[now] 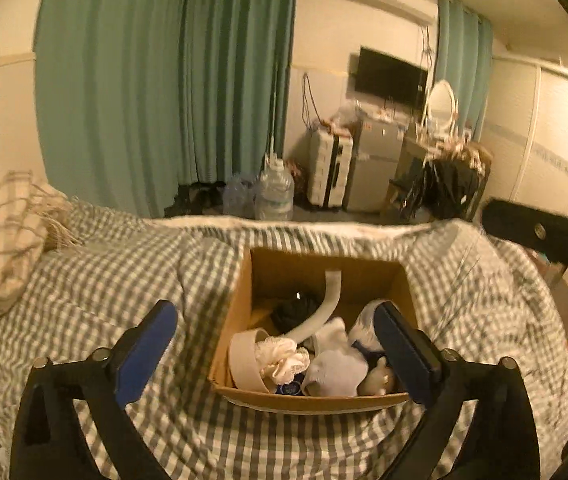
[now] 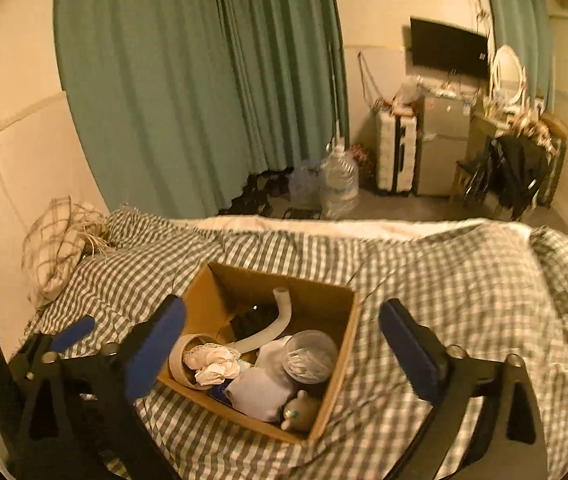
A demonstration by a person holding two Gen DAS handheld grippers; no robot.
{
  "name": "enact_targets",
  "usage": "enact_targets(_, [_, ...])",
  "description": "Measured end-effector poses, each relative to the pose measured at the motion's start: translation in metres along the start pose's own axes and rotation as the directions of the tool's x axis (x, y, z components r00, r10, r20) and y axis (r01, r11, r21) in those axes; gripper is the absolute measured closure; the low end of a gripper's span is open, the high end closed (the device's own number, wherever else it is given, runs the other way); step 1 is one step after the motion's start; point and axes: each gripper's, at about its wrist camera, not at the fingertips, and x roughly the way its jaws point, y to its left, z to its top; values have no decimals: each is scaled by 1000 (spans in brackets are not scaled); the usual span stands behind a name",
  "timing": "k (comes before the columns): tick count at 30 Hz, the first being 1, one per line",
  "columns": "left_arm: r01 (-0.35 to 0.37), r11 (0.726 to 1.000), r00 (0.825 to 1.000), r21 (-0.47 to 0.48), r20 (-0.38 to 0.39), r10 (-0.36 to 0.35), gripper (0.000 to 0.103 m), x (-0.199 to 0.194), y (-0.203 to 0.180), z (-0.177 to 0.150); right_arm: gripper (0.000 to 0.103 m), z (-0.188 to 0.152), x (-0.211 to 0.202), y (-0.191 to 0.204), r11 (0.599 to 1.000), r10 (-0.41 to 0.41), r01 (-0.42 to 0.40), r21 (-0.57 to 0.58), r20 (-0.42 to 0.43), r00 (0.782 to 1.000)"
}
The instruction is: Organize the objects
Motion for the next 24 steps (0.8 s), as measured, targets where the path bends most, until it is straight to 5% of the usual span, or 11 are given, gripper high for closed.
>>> enact_targets(13, [-35,999,983,4,183,33,0,-107,16,10,0,-13,-126,29,987,-132,147,-64,194,972])
enact_targets(24, [-71,997,974,-23,214,74,0,-113,26,-50,0,-91,-122,28,982,-170,184,-32,255,952])
